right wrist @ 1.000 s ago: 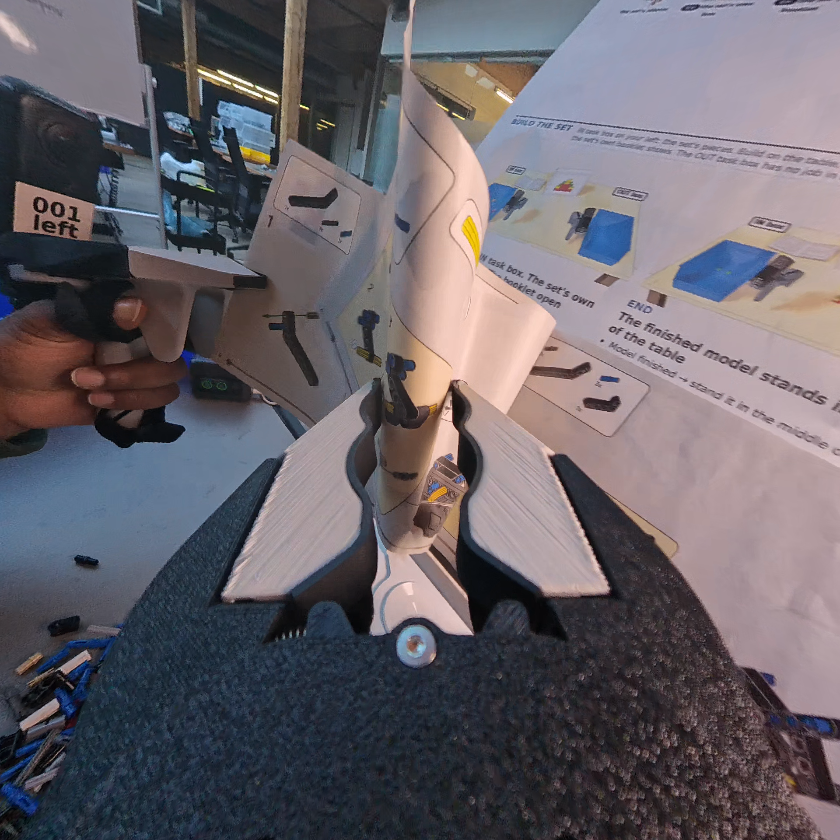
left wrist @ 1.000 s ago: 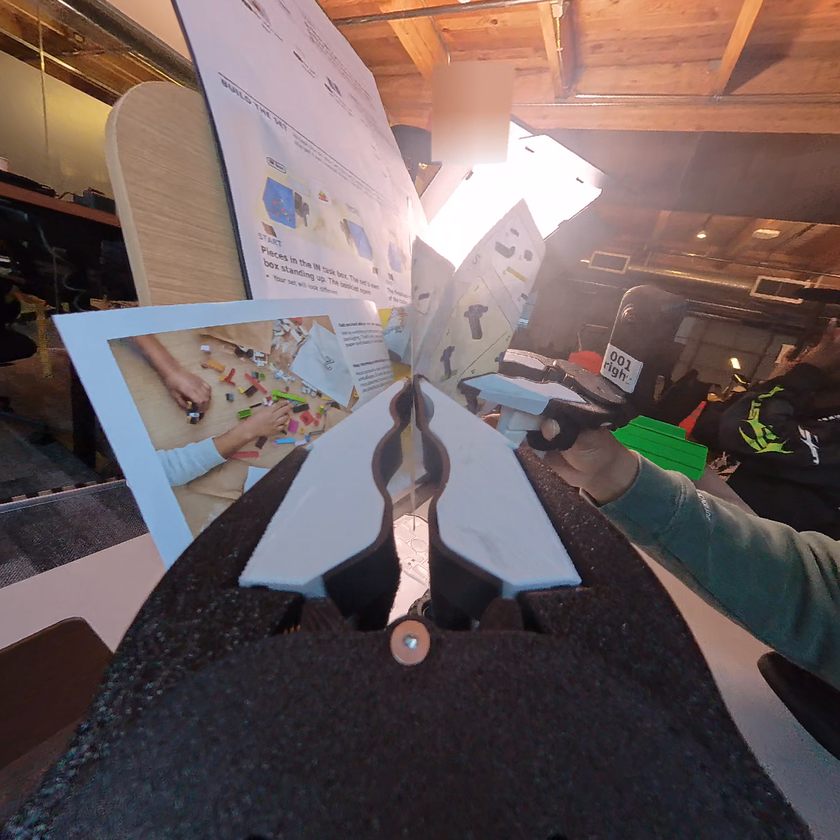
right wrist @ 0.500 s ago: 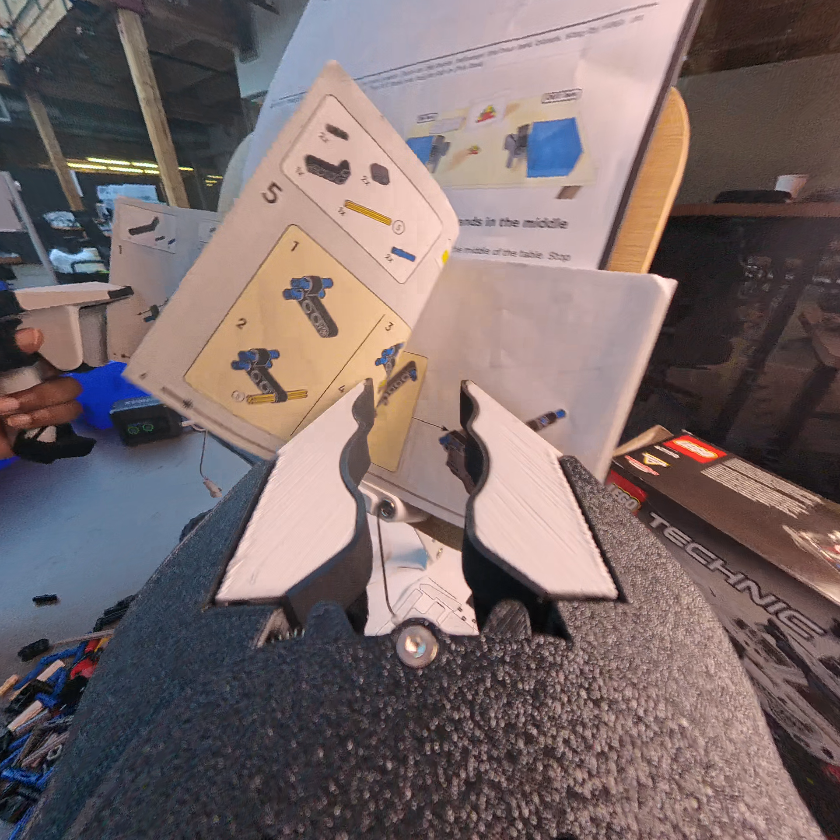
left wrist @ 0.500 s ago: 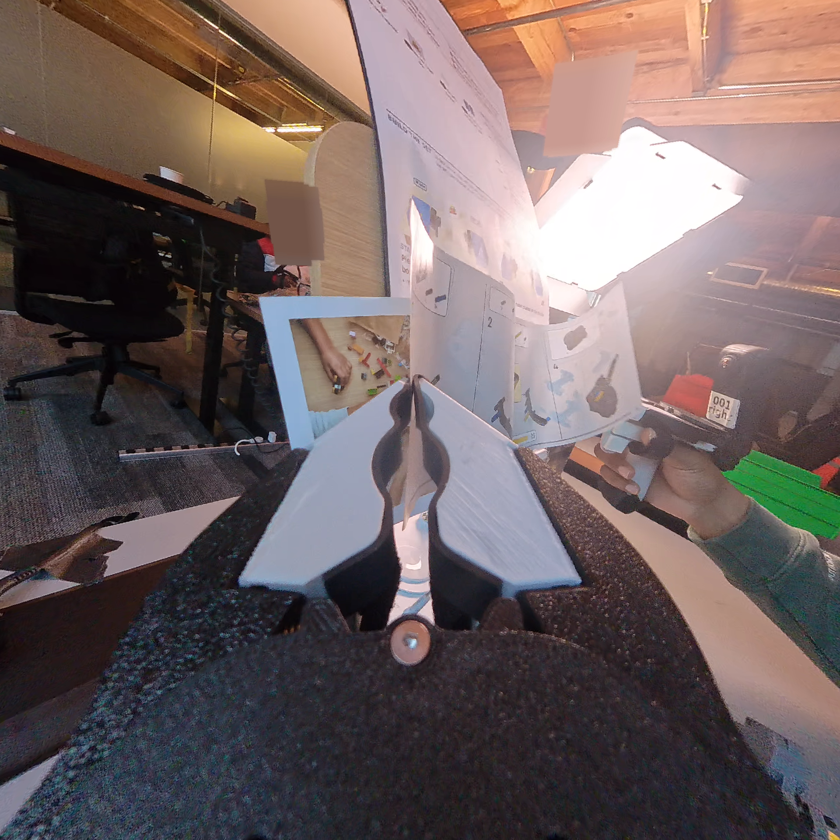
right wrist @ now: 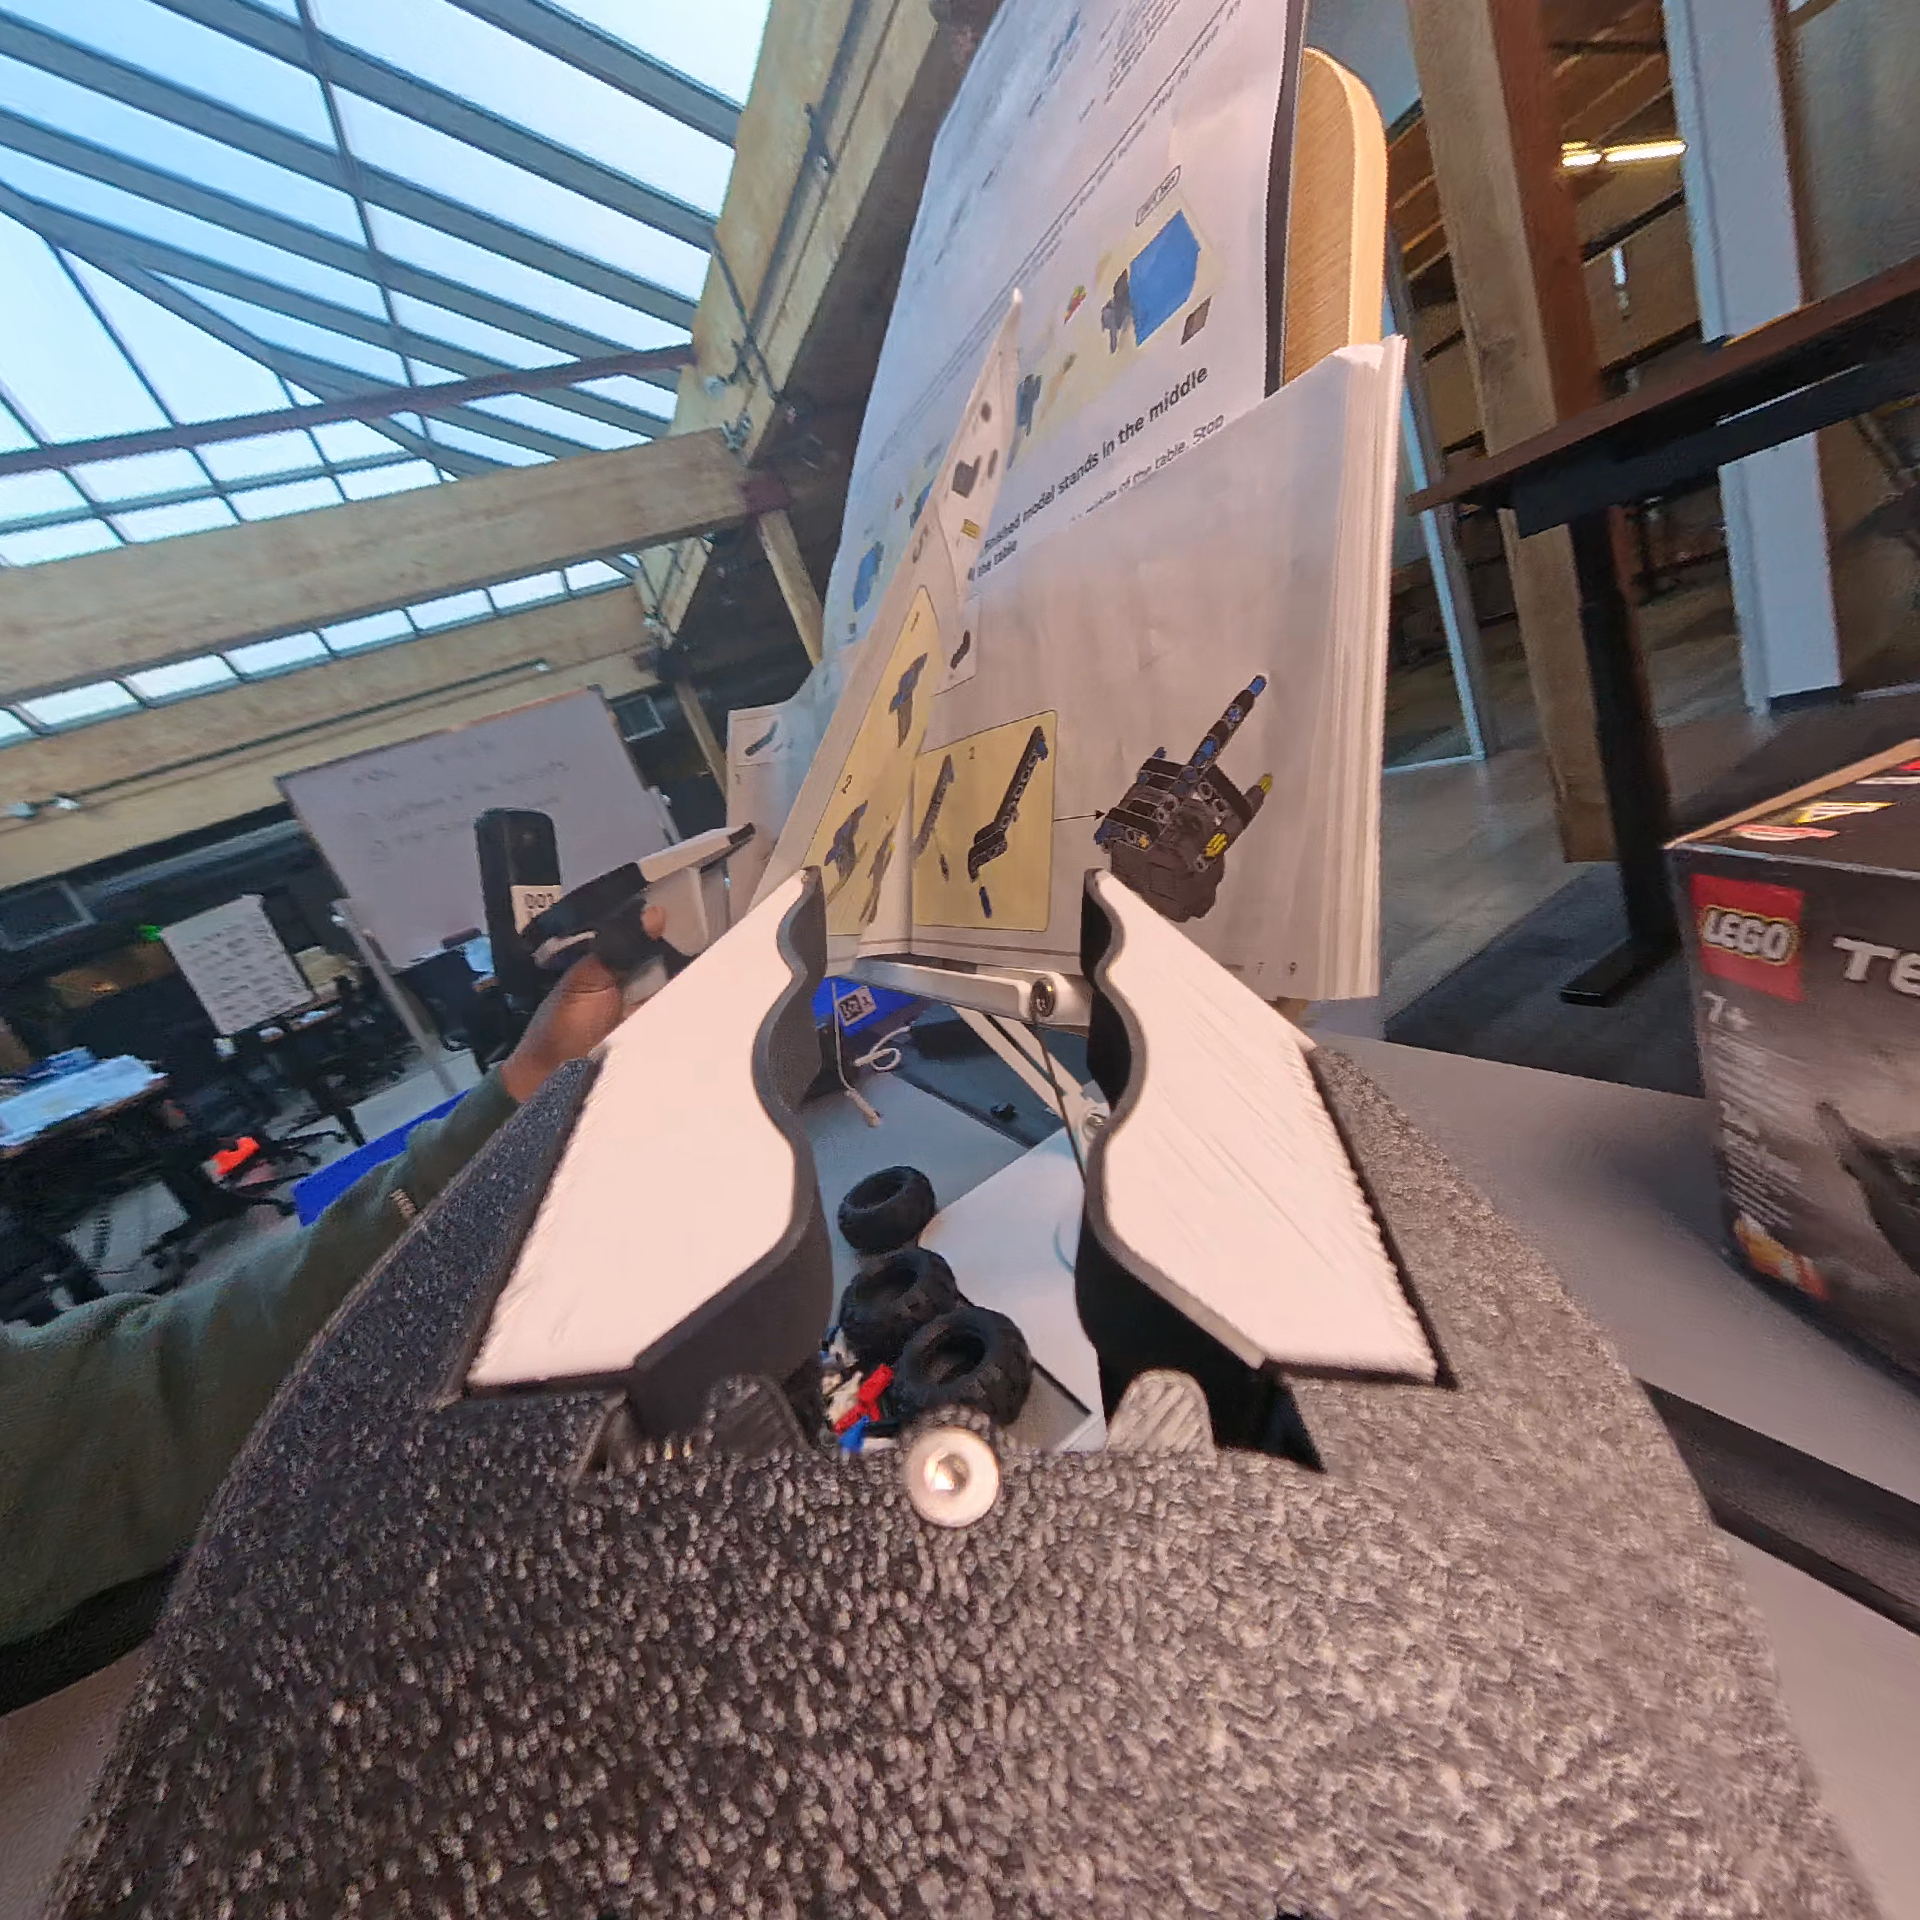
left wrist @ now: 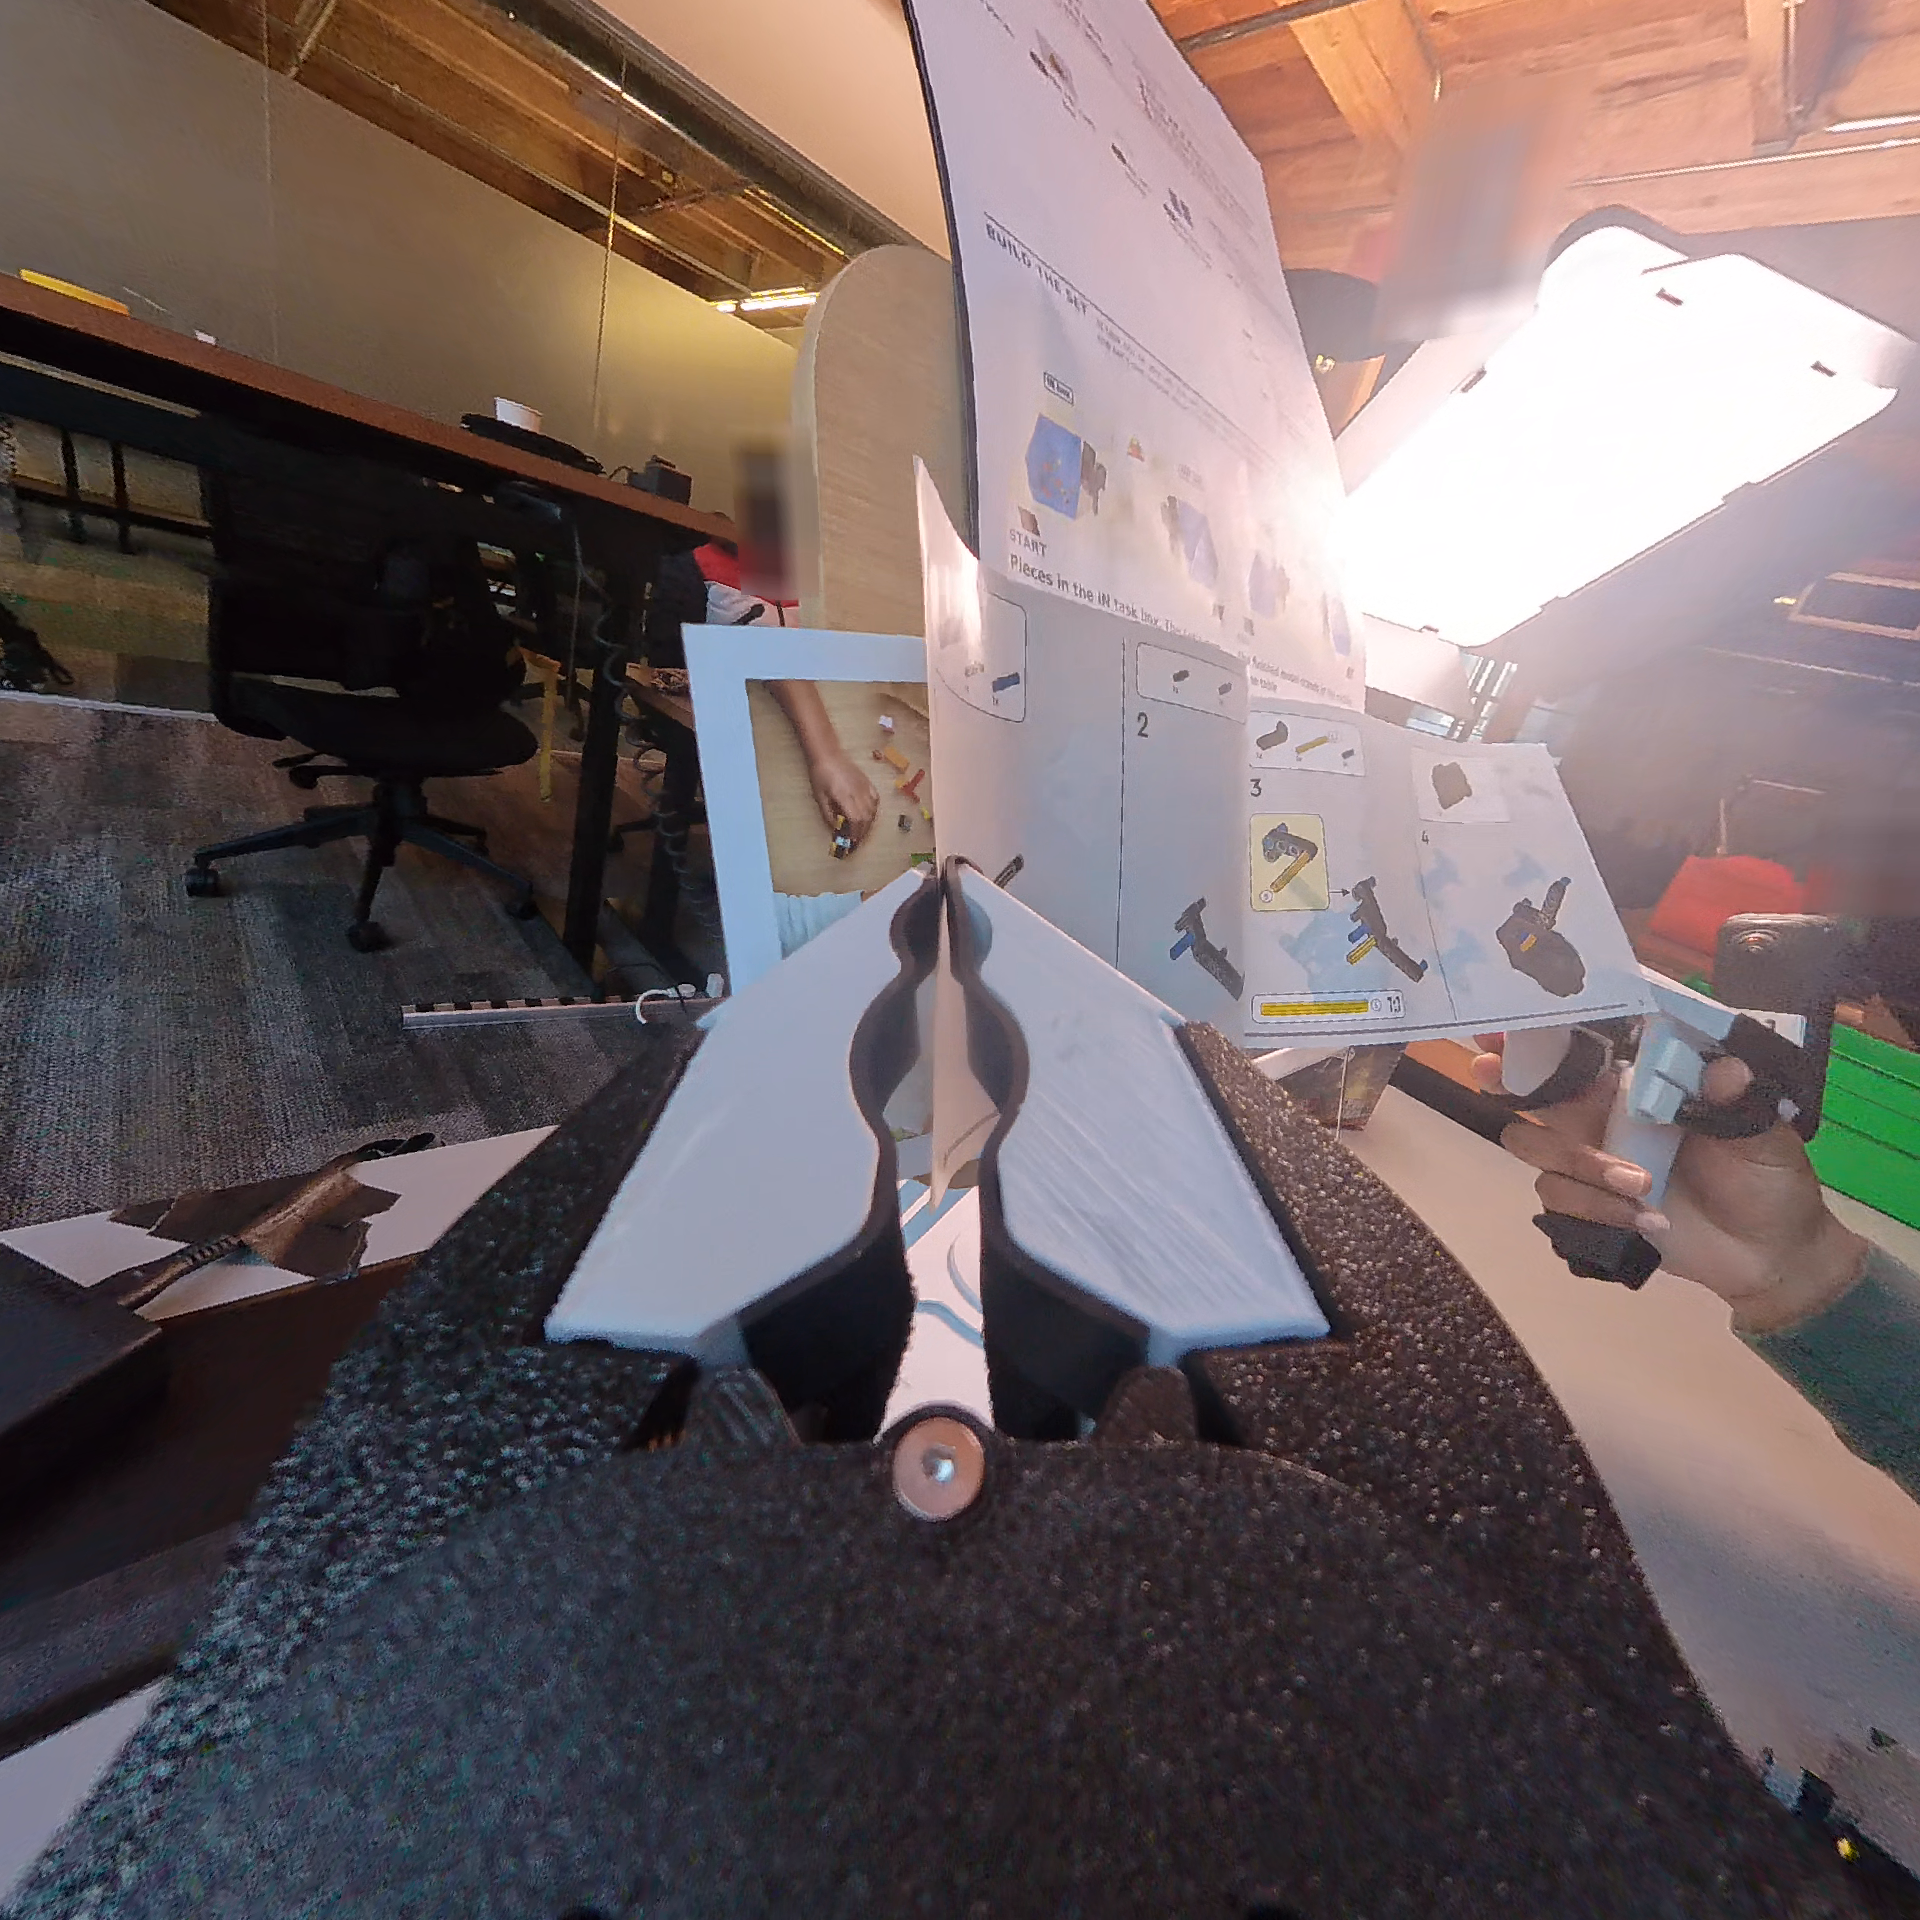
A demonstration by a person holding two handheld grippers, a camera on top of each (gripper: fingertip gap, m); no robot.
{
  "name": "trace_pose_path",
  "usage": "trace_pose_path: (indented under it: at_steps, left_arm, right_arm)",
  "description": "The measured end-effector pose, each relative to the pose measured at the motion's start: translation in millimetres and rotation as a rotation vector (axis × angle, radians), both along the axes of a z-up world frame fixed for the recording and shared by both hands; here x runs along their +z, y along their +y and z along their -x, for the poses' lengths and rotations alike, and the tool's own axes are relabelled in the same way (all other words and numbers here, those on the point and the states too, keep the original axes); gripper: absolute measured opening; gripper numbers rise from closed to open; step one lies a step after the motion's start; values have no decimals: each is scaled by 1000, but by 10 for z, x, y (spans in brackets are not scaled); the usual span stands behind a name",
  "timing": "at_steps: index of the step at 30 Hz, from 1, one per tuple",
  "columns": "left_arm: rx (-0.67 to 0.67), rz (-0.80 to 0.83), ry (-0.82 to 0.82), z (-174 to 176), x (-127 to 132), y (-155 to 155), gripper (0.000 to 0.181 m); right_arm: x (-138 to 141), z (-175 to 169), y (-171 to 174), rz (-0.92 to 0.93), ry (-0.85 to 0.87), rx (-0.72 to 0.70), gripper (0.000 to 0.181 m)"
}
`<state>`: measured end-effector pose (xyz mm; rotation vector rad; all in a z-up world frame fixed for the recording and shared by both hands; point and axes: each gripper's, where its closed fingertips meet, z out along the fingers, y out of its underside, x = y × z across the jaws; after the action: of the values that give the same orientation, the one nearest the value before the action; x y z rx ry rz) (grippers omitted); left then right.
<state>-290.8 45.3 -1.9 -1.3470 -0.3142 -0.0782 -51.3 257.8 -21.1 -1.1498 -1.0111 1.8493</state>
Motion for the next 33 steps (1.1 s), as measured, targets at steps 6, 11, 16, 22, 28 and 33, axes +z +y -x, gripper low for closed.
trace_pose_path:
  at_steps: [6, 11, 16, 22, 28, 33]
  left_arm:
    - [10, 5, 2, 18, -23, 3, 0]
    - [15, 6, 2, 33, -28, 5, 0]
    - [19, 10, 6, 39, -34, 13, 0]
    - [69, 50, 53, 128, -85, 21, 0]
    - [159, 123, 147, 237, -203, 66, 0]
    - [230, 161, 196, 276, -217, 60, 5]
  right_arm:
    - [157, -110, -75, 91, 98, 136, 53]
    - [133, -115, -81, 21, 78, 109, 62]
    - [-83, 125, 0, -202, -109, -79, 0]
    - [-91, 348, 568, -453, -264, -438, 0]
    - [-173, 416, 680, -677, -340, -659, 11]
    - [-205, 292, 768, -650, -371, -718, 24]
